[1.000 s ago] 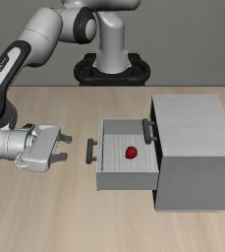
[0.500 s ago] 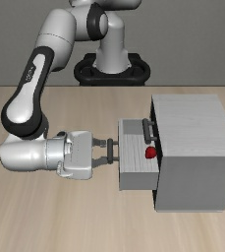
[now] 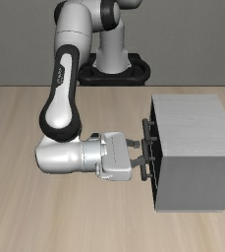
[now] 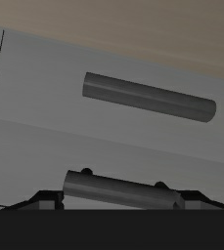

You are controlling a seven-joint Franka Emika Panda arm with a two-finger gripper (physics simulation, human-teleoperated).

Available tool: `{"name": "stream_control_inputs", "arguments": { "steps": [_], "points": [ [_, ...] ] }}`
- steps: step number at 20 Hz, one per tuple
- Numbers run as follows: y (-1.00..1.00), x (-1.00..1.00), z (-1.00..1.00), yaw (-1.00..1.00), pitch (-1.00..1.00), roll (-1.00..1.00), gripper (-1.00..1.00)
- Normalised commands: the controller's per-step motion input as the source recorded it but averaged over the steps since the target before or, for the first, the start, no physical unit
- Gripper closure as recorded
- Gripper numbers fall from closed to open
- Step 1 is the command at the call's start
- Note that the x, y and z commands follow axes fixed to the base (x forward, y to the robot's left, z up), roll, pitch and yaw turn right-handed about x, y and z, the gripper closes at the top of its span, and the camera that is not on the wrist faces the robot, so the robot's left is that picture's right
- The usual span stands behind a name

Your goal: Close the middle layer of the cabinet

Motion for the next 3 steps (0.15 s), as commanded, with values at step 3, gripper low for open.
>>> {"name": "stream_control_inputs", "arguments": {
  "steps": [3],
  "points": [
    [1.0, 0.0, 0.0, 0.0, 0.0, 0.0, -1.0]
  ]
}}
